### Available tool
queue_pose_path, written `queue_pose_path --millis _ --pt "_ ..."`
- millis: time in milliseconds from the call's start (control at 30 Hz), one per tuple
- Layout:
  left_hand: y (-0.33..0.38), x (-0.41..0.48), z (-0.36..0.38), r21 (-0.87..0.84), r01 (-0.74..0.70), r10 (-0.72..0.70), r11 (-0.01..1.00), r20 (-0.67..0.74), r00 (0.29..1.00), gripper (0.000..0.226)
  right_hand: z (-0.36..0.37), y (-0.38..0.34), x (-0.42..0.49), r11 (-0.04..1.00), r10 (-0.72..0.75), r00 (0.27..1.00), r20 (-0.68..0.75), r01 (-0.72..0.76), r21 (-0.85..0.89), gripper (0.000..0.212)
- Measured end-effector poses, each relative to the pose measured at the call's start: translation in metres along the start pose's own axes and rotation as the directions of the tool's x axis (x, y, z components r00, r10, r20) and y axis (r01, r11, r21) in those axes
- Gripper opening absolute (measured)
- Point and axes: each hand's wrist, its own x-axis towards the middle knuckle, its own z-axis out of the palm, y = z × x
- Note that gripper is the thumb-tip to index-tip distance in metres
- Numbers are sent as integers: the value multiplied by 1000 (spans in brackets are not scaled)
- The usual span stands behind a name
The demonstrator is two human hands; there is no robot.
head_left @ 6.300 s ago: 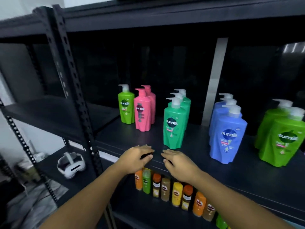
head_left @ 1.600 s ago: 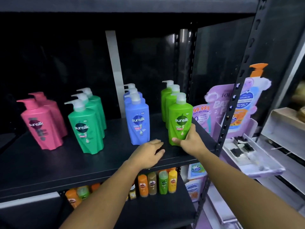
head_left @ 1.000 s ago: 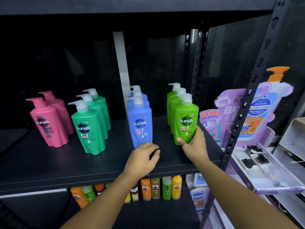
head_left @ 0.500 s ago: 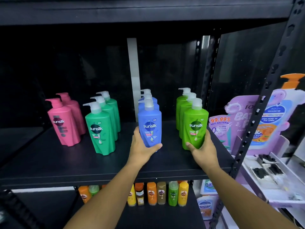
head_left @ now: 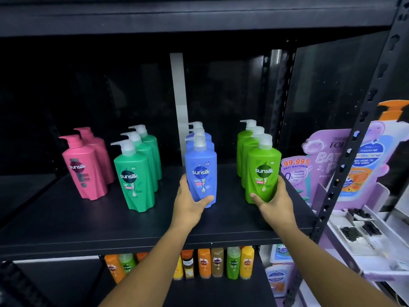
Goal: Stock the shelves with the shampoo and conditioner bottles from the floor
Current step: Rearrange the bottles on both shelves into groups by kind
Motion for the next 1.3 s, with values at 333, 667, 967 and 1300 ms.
queue_pose_path --millis 333,667,967,1300 --pt "1 -9 -3 217 21 -32 976 45 998 73 8 -1 -11 961 -192 961 -198 143 -238 92" --pt "-9 -25 -46 529 -91 -61 844 264 963 72 11 4 -23 671 -601 791 116 577 -465 34" --pt "-31 -52 -112 616 -149 -48 773 290 956 62 17 0 -38 523 -506 626 594 770 -366 51" --pt "-41 -73 -152 649 -138 -51 748 264 963 59 84 -38 -99 569 -472 650 596 741 -357 57"
